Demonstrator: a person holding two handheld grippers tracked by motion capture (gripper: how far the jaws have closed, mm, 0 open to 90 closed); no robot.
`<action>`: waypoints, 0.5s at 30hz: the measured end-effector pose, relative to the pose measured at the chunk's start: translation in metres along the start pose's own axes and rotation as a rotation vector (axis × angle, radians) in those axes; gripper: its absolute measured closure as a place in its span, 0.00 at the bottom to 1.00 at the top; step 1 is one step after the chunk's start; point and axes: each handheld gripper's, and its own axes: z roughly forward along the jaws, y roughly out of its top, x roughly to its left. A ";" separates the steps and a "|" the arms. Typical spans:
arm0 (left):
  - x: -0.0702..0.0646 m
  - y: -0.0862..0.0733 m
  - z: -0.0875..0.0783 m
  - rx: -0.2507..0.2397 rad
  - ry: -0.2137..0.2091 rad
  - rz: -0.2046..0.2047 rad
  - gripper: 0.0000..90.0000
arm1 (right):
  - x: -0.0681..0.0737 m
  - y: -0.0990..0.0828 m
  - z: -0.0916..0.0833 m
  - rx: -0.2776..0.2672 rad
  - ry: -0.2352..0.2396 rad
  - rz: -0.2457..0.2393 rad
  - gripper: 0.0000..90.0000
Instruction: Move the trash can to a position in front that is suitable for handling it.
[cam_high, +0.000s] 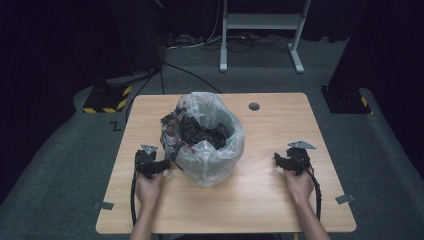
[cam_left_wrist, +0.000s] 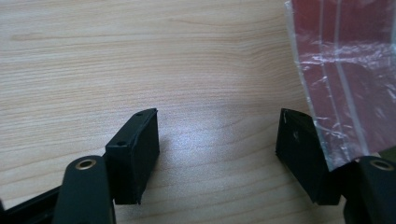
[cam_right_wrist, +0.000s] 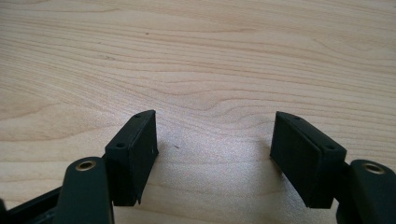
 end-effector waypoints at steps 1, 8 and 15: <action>0.000 0.000 0.000 0.000 0.000 0.000 0.33 | 0.000 0.000 0.000 0.000 0.000 0.000 0.35; -0.001 0.000 0.000 0.001 0.000 -0.003 0.33 | 0.000 0.000 0.000 0.001 0.000 0.000 0.35; -0.009 0.002 0.001 0.025 -0.014 -0.018 0.22 | 0.005 0.001 0.001 0.005 0.006 0.026 0.32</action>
